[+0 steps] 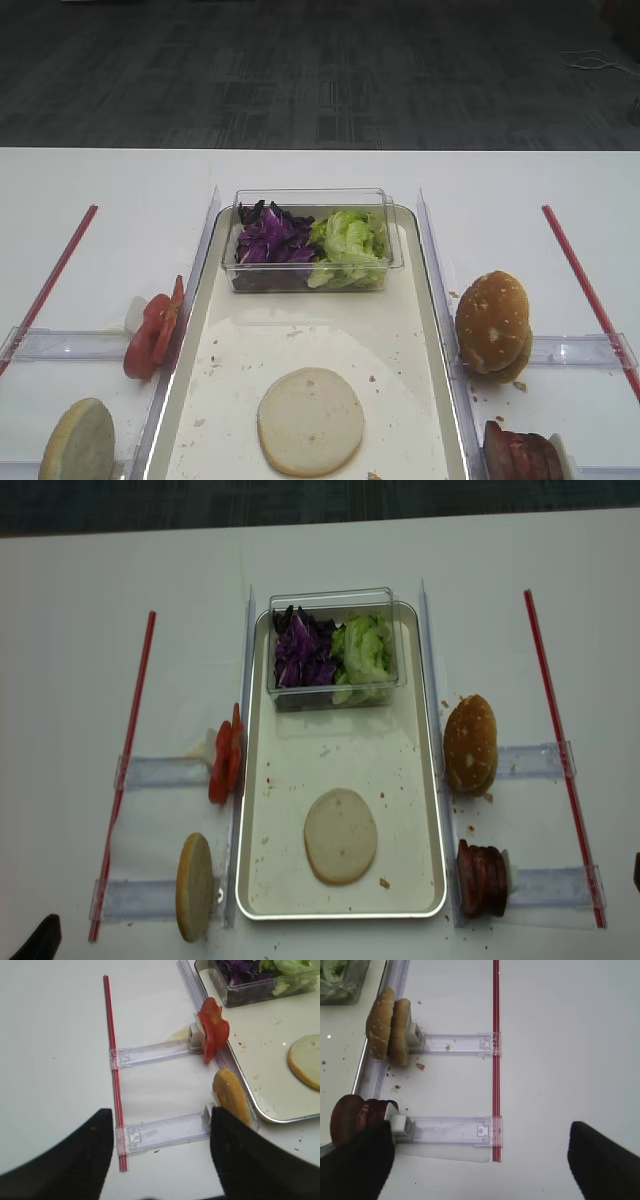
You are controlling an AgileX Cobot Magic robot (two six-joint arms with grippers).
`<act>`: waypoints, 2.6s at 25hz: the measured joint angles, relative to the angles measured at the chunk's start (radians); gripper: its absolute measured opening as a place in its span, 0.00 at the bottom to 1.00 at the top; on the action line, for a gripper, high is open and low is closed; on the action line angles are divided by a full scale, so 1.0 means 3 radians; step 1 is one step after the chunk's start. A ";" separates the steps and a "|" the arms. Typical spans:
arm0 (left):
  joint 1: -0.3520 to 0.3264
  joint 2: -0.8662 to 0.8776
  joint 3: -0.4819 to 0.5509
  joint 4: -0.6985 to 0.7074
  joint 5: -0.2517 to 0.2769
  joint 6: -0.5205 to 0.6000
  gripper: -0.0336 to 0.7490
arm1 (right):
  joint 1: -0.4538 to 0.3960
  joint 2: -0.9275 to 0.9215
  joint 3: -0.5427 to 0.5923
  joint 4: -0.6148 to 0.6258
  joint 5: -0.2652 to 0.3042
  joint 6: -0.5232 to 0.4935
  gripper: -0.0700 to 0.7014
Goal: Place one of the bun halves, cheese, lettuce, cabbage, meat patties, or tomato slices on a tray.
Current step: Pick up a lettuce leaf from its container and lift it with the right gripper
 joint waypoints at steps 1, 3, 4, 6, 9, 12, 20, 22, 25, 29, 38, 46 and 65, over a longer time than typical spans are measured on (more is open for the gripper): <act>0.0000 0.0000 0.0000 0.0000 0.0000 0.0000 0.59 | 0.0000 0.0066 0.0000 0.0000 0.0000 0.0000 0.99; 0.0000 0.0000 0.0000 0.0000 0.0000 0.0000 0.59 | 0.0000 0.0192 0.0000 0.0000 -0.0005 0.0000 0.99; 0.0000 0.0000 0.0000 0.0000 0.0000 0.0000 0.59 | 0.0000 0.0241 0.0000 0.0000 -0.0005 0.0000 0.99; 0.0000 0.0000 0.0000 0.0000 0.0000 0.0000 0.59 | 0.0000 0.0355 0.0000 0.0000 -0.0005 0.0000 0.99; 0.0000 0.0000 0.0000 0.0000 0.0000 0.0000 0.59 | 0.0000 0.0509 0.0000 0.0000 -0.0007 0.0000 0.99; 0.0000 0.0000 0.0000 0.0000 0.0000 0.0000 0.59 | 0.0000 0.0692 0.0000 0.0000 -0.0019 0.0000 0.99; 0.0000 0.0000 0.0000 0.0000 0.0000 0.0000 0.59 | 0.0000 0.1321 -0.0035 0.0000 -0.0004 0.0000 0.91; 0.0000 0.0000 0.0000 0.0000 0.0000 0.0000 0.59 | 0.0000 0.1469 -0.0036 0.0000 -0.0004 0.0000 0.88; 0.0000 0.0000 0.0000 0.0000 0.0000 0.0000 0.59 | 0.0000 0.1663 -0.0041 0.0000 -0.0004 -0.0087 0.85; 0.0000 0.0000 0.0000 0.0000 0.0000 0.0000 0.59 | 0.0000 0.1818 -0.0057 0.0000 -0.0105 -0.0142 0.81; 0.0000 0.0000 0.0000 0.0000 0.0000 0.0000 0.59 | 0.0000 0.2188 -0.0198 0.0011 -0.0111 -0.0057 0.80; 0.0000 0.0000 0.0000 0.0000 0.0000 0.0000 0.59 | 0.0000 0.2714 -0.0696 0.0011 -0.0111 -0.0064 0.72; 0.0000 0.0000 0.0000 0.0000 0.0000 0.0000 0.59 | 0.0000 0.4171 -0.2033 0.0026 -0.0098 -0.0113 0.72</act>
